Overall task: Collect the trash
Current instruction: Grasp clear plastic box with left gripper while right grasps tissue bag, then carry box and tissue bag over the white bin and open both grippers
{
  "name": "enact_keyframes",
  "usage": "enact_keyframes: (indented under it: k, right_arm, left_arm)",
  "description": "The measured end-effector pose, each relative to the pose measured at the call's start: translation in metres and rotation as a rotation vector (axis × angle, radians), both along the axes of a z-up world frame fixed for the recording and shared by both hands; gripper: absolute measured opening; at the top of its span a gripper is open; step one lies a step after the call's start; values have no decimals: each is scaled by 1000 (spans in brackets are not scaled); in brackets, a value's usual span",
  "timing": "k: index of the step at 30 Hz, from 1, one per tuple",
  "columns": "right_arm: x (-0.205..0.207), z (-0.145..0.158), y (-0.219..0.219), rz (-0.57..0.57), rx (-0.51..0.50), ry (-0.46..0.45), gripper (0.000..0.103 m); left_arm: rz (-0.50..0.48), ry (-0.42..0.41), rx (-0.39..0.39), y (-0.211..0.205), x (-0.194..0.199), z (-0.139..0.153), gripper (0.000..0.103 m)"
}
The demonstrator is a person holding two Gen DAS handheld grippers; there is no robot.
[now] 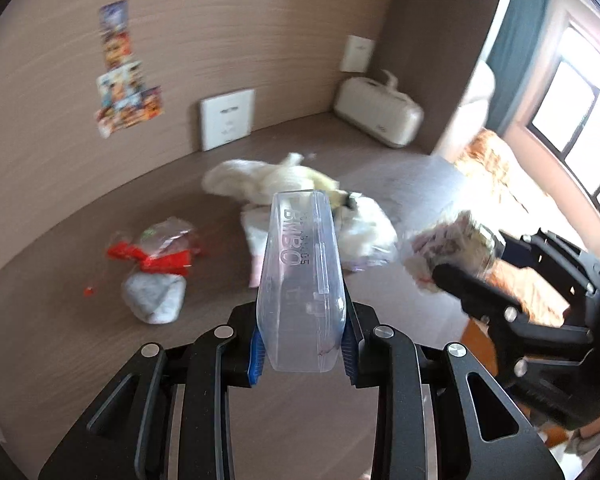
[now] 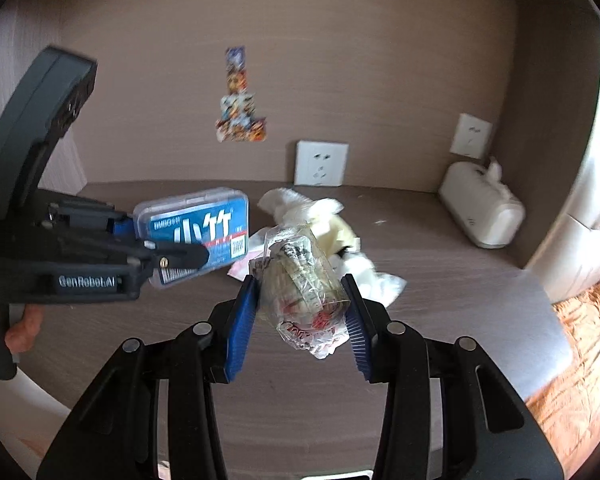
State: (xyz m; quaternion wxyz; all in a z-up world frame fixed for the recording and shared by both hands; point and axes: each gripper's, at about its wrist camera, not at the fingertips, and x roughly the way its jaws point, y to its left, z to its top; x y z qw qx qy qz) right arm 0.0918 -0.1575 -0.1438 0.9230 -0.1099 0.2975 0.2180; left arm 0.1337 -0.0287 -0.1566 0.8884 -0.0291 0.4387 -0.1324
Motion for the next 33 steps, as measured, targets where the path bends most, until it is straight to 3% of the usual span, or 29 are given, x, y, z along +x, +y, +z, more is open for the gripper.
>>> enact_keyframes:
  k: [8,21,33]
  right_arm:
    - [-31,13,-53,-135,35,-5,44]
    - [-86,4,-134,-389,59,29,44]
    - [-122,-39,-200,-580,115,141,44]
  left_arm:
    - [-167,-10,1,-65,-15,3,30]
    - [-463,10,8,-175,-40,-10,30]
    - [-701,114,67,-267,-67,-68,30]
